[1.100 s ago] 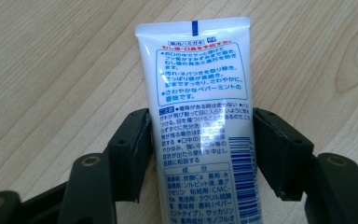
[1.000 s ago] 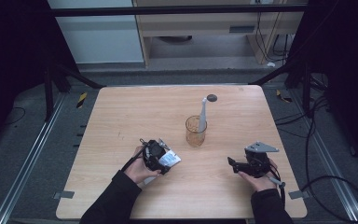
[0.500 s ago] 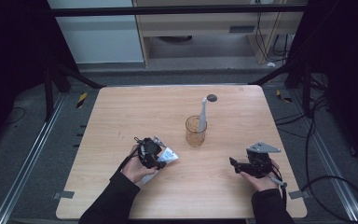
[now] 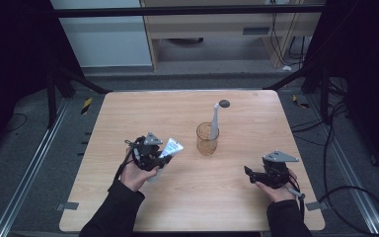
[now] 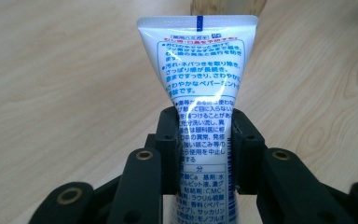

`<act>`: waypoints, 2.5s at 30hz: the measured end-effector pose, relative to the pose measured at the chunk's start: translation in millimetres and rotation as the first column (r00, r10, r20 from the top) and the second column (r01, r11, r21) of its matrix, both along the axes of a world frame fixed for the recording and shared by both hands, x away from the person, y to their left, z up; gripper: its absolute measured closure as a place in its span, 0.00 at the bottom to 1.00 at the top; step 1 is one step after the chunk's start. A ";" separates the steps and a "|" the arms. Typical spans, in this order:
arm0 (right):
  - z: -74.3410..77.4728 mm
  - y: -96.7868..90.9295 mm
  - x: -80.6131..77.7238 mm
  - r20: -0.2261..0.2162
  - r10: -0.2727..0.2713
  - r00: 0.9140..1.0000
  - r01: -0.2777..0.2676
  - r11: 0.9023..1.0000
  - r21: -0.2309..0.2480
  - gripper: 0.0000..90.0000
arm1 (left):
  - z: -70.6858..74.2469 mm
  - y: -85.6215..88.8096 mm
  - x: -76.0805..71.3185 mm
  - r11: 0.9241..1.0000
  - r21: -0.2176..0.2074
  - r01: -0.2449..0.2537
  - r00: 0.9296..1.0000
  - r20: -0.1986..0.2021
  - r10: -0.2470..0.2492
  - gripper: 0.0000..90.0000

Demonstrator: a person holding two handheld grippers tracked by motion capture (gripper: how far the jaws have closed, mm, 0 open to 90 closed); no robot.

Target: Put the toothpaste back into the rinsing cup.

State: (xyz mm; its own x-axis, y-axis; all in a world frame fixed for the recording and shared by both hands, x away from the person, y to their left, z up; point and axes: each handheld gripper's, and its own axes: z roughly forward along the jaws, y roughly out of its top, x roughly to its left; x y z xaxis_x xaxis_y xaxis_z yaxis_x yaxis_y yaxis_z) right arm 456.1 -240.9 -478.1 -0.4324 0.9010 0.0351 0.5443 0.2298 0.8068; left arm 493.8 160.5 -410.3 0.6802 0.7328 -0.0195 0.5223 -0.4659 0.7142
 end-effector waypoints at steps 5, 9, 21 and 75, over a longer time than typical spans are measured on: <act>-0.3 0.2 0.3 0.002 -0.001 1.000 0.001 1.000 -0.003 0.22 | 6.7 0.1 1.5 0.998 -0.038 -0.049 0.996 0.075 0.051 0.76; -0.1 0.5 0.2 0.006 -0.006 1.000 0.006 1.000 0.001 0.21 | 14.3 0.2 6.0 0.993 -0.083 -0.079 0.990 0.111 0.088 0.76; -0.8 0.7 0.5 0.034 -0.019 0.999 0.019 1.000 -0.004 0.19 | 39.6 -18.4 28.8 0.967 -0.214 -0.139 0.962 0.205 0.183 0.76; -4.6 0.1 2.8 0.028 -0.023 0.999 0.023 1.000 -0.013 0.17 | 24.1 -115.4 90.6 0.892 -0.440 -0.102 0.899 0.342 0.272 0.76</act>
